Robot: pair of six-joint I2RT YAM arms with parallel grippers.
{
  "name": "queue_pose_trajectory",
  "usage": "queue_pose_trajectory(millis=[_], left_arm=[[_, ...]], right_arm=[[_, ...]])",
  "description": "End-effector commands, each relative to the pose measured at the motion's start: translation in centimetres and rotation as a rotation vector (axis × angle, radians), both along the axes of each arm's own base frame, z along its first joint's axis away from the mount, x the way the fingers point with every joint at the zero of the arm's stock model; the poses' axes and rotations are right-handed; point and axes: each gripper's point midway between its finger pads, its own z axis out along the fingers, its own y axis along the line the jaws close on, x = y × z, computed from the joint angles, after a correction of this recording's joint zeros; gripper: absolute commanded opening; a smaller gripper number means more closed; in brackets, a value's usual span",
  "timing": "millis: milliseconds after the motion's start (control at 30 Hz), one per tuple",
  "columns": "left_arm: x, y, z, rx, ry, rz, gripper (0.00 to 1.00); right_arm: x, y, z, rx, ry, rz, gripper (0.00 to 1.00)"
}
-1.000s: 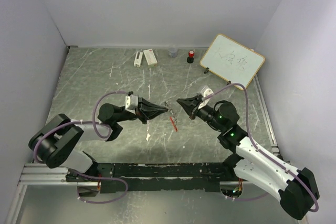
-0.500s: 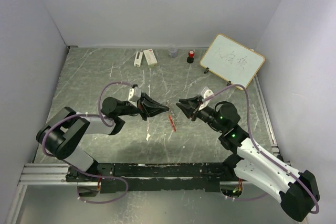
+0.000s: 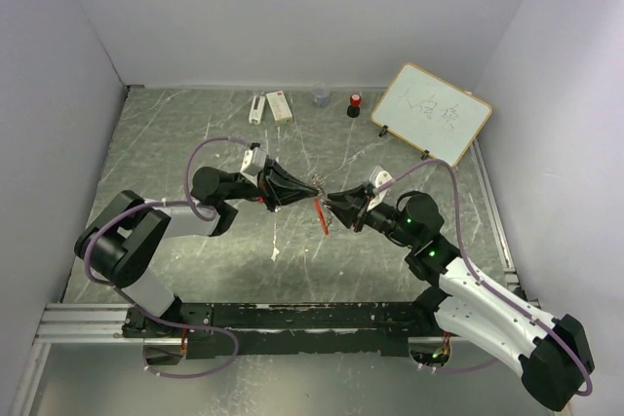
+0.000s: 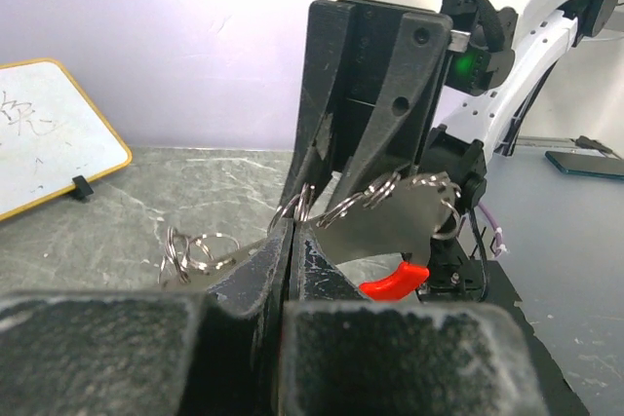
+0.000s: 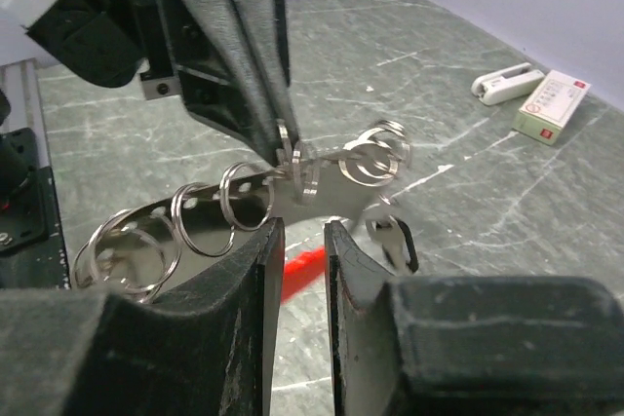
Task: Put the keys on the keyring
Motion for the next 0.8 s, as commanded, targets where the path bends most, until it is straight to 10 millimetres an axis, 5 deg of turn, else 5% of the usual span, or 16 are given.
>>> queue_pose_trajectory(millis=[0, 267, 767], left_arm=[[-1.0, 0.9, 4.3, -0.148, -0.245, -0.026, 0.07], [-0.2, 0.4, 4.4, -0.149, -0.243, -0.031, 0.07], [-1.5, 0.8, 5.5, -0.147, -0.281, -0.074, 0.07]], right_arm=[[-1.2, 0.9, 0.8, 0.039, -0.006, 0.064, 0.23], [-1.6, 2.1, 0.8, 0.057, 0.002, 0.093, 0.24], [0.2, 1.3, 0.3, 0.052, 0.017, -0.025, 0.25]])
